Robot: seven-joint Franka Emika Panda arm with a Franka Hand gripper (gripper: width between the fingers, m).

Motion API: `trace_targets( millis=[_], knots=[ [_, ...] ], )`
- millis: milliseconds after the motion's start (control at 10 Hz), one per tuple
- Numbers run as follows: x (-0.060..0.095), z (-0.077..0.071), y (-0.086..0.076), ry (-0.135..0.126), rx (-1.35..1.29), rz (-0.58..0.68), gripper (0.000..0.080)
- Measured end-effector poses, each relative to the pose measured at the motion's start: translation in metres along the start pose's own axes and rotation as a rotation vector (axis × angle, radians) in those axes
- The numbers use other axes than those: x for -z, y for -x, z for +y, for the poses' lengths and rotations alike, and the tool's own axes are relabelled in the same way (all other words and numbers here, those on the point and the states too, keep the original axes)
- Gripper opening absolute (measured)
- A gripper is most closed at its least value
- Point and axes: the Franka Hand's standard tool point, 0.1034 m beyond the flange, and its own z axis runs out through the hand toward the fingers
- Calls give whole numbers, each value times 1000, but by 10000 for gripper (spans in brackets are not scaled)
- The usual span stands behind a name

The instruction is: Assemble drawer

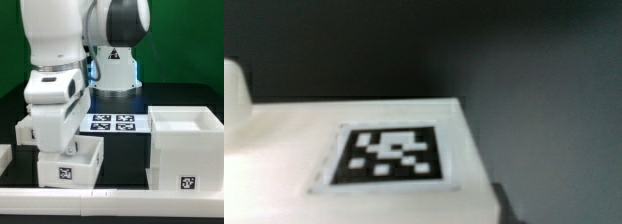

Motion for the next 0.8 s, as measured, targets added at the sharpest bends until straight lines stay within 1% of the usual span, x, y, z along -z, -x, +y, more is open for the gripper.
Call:
trace_targets(
  millis=[100, 200, 300, 500, 600, 800],
  knots=[
    [-1, 0, -7, 4, 50, -3, 39],
    [-5, -9, -2, 7, 90, -5, 39],
    [-6, -12, 0, -1, 64, -4, 39],
    [-7, -12, 0, -2, 61, -5, 39],
    [-4, -8, -6, 7, 59, -9, 39],
    [-5, -5, -29, 9, 95, -8, 39]
  ],
)
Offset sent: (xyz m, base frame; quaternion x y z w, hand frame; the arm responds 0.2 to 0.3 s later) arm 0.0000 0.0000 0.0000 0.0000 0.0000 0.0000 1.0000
